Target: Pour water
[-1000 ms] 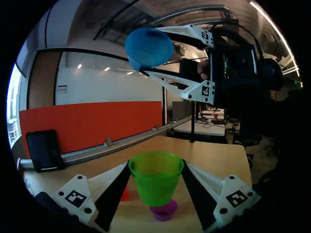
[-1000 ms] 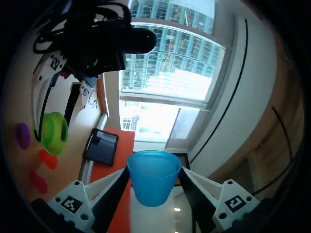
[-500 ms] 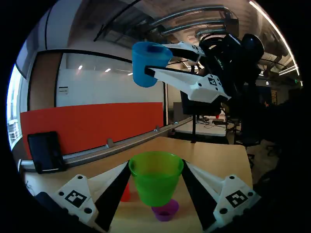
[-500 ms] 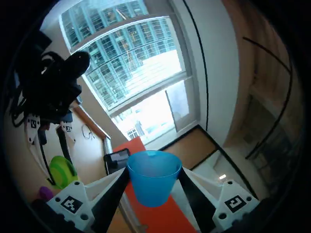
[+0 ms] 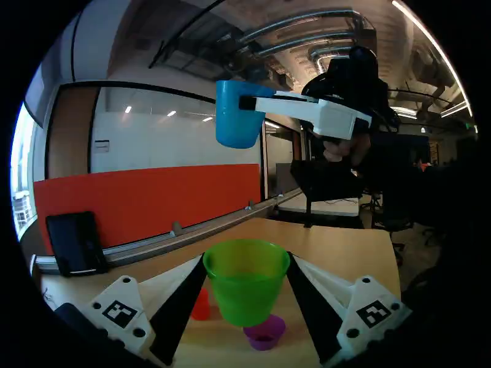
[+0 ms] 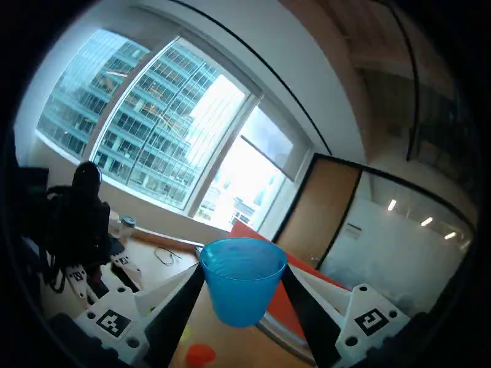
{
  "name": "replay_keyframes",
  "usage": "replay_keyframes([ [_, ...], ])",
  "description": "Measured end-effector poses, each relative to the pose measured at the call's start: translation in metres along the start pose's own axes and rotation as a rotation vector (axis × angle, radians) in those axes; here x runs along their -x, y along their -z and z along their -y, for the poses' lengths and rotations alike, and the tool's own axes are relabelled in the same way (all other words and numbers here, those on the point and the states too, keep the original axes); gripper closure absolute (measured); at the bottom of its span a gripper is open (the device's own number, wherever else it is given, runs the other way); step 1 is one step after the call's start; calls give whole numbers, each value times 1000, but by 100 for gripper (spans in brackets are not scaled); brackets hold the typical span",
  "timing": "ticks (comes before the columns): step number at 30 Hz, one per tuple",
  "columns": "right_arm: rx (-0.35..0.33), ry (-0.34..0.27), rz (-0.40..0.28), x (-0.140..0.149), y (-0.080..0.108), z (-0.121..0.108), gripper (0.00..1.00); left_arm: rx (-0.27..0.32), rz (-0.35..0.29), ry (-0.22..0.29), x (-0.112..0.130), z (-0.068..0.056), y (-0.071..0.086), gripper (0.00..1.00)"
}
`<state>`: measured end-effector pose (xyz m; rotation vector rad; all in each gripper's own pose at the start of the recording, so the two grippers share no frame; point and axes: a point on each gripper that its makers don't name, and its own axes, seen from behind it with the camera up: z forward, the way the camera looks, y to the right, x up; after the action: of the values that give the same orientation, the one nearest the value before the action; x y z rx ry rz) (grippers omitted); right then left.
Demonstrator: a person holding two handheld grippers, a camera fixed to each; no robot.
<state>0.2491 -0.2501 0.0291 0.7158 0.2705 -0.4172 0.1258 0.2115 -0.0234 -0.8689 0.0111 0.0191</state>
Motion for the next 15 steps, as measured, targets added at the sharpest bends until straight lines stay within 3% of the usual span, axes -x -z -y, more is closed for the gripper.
replay_keyframes([
  [8, -43, -212, 19, -2, 0, 5, 9, -5, -2, -1, -1, 2, 1, 11],
  [15, -81, -320, 33, -3, -1, 11, 9, -9, -3, -3, -2, 3, 2, 11],
])
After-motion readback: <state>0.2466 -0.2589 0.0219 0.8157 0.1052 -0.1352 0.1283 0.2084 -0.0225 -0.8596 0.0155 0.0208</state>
